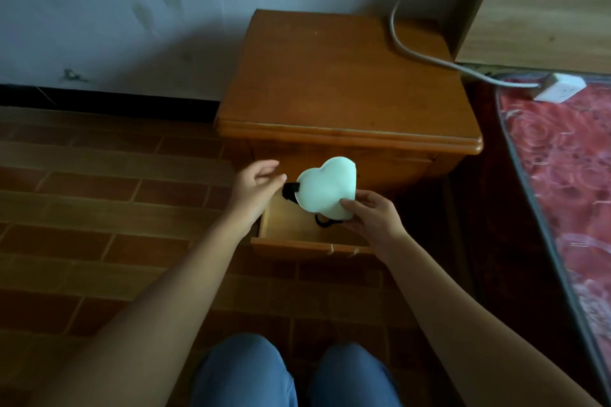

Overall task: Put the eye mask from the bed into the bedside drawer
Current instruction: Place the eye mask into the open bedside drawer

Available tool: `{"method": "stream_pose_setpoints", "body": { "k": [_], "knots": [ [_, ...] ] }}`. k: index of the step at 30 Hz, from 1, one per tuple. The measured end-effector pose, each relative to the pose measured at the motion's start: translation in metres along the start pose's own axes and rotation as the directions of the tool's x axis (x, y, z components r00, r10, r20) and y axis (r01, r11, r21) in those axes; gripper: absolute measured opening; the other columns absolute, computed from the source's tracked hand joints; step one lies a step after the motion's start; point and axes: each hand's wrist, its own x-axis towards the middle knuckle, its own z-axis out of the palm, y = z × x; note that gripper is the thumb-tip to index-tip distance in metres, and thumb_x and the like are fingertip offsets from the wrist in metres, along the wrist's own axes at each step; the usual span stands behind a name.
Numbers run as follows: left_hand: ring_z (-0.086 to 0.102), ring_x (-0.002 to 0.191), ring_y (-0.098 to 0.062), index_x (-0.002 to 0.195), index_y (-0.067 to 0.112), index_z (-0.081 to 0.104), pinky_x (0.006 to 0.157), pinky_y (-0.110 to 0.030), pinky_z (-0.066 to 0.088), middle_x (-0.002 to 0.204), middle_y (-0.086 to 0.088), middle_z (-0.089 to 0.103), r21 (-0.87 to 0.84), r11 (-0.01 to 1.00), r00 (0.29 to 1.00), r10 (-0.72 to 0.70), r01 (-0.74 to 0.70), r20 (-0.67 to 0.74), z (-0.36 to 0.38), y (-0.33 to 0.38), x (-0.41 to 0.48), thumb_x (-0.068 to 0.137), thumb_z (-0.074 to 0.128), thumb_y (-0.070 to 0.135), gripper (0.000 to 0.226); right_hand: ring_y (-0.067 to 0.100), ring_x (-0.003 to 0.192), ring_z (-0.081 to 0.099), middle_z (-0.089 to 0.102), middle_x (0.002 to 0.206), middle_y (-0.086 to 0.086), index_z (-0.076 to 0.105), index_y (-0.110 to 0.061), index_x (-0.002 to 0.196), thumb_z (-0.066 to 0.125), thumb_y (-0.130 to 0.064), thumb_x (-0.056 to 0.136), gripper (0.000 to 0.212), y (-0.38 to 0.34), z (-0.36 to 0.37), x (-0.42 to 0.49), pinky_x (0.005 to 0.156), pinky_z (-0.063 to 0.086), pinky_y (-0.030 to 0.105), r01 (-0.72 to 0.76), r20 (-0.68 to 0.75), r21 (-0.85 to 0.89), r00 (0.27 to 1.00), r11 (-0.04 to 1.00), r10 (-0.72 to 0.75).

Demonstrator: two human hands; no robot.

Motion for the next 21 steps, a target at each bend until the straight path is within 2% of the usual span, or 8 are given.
{"method": "stream_pose_setpoints", "body": {
  "k": [2, 3, 5, 8, 10, 13, 16, 21],
  "knots": [
    [0.048, 0.115, -0.018, 0.117, 0.020, 0.053, 0.090, -0.030, 0.039, 0.126, -0.004, 0.049, 0.174, 0.977, 0.985, 0.143, -0.124, -0.100, -0.002, -0.018, 0.017, 0.083, 0.059, 0.017, 0.035, 0.023, 0.094, 0.064, 0.061, 0.109, 0.013, 0.056, -0.006, 0.109, 0.065, -0.012, 0.081, 0.029, 0.021, -0.001, 0.016, 0.066, 0.058, 0.025, -0.010, 0.001, -0.002, 1.000, 1.000, 0.010],
    [0.045, 0.118, -0.022, 0.118, 0.018, 0.051, 0.092, -0.031, 0.039, 0.128, -0.008, 0.046, 0.296, 0.936, 0.954, 0.249, -0.192, -0.169, -0.003, -0.024, 0.024, 0.083, 0.059, 0.014, 0.036, 0.022, 0.093, 0.064, 0.061, 0.109, 0.012, 0.056, -0.006, 0.109, 0.065, -0.013, 0.081, 0.030, 0.029, -0.003, 0.022, 0.065, 0.058, 0.025, -0.012, 0.002, 0.001, 1.000, 1.000, 0.012],
    [0.039, 0.124, -0.030, 0.120, 0.013, 0.048, 0.099, -0.038, 0.039, 0.132, -0.016, 0.043, 0.542, 0.787, 0.843, 0.481, -0.294, -0.242, -0.007, -0.033, 0.035, 0.079, 0.059, 0.012, 0.042, 0.021, 0.090, 0.065, 0.062, 0.106, 0.012, 0.057, -0.005, 0.109, 0.065, -0.012, 0.081, 0.030, 0.043, -0.005, 0.034, 0.062, 0.059, 0.023, -0.018, 0.003, 0.007, 1.000, 1.000, 0.018],
    [0.032, 0.129, -0.030, 0.127, 0.013, 0.042, 0.108, -0.049, 0.028, 0.136, -0.018, 0.042, 0.757, 0.541, 0.667, 0.720, -0.367, -0.192, -0.008, -0.035, 0.048, 0.076, 0.054, 0.015, 0.053, 0.024, 0.092, 0.064, 0.061, 0.107, 0.013, 0.057, -0.004, 0.108, 0.065, -0.010, 0.081, 0.028, 0.059, -0.005, 0.047, 0.058, 0.059, 0.020, -0.036, 0.001, 0.005, 0.999, 0.999, 0.036],
    [0.029, 0.133, -0.027, 0.133, 0.018, 0.036, 0.112, -0.049, 0.019, 0.140, -0.014, 0.042, 0.816, 0.428, 0.624, 0.774, -0.389, -0.109, -0.005, -0.028, 0.058, 0.077, 0.047, 0.019, 0.057, 0.024, 0.091, 0.064, 0.060, 0.110, 0.015, 0.056, -0.003, 0.110, 0.065, -0.010, 0.081, 0.031, 0.066, -0.003, 0.053, 0.057, 0.058, 0.020, -0.058, 0.011, 0.001, 0.998, 0.998, 0.058],
    [0.023, 0.139, -0.027, 0.136, 0.020, 0.032, 0.114, -0.048, 0.006, 0.146, -0.009, 0.037, 0.847, 0.329, 0.651, 0.759, -0.417, 0.025, 0.003, -0.019, 0.068, 0.080, 0.044, 0.025, 0.058, 0.025, 0.090, 0.065, 0.059, 0.110, 0.015, 0.054, -0.001, 0.114, 0.065, -0.009, 0.081, 0.036, 0.074, -0.001, 0.061, 0.057, 0.059, 0.023, -0.096, 0.015, -0.006, 0.995, 0.995, 0.096],
    [0.023, 0.140, -0.026, 0.137, 0.017, 0.030, 0.114, -0.048, 0.003, 0.147, -0.009, 0.037, 0.858, 0.311, 0.656, 0.754, -0.409, 0.039, 0.007, -0.020, 0.074, 0.082, 0.043, 0.027, 0.057, 0.027, 0.092, 0.064, 0.060, 0.106, 0.013, 0.056, -0.002, 0.112, 0.066, -0.010, 0.081, 0.034, 0.077, 0.001, 0.070, 0.056, 0.059, 0.023, -0.099, 0.010, -0.029, 0.995, 0.995, 0.099],
    [0.032, 0.136, -0.028, 0.133, 0.015, 0.038, 0.113, -0.049, 0.009, 0.141, -0.011, 0.045, 0.846, 0.315, 0.596, 0.803, -0.430, 0.004, 0.009, -0.022, 0.080, 0.084, 0.042, 0.025, 0.051, 0.025, 0.089, 0.064, 0.060, 0.102, 0.011, 0.057, -0.006, 0.106, 0.067, -0.011, 0.080, 0.028, 0.084, 0.005, 0.088, 0.052, 0.058, 0.021, -0.129, 0.010, -0.079, 0.991, 0.989, 0.130]
  ]
}}
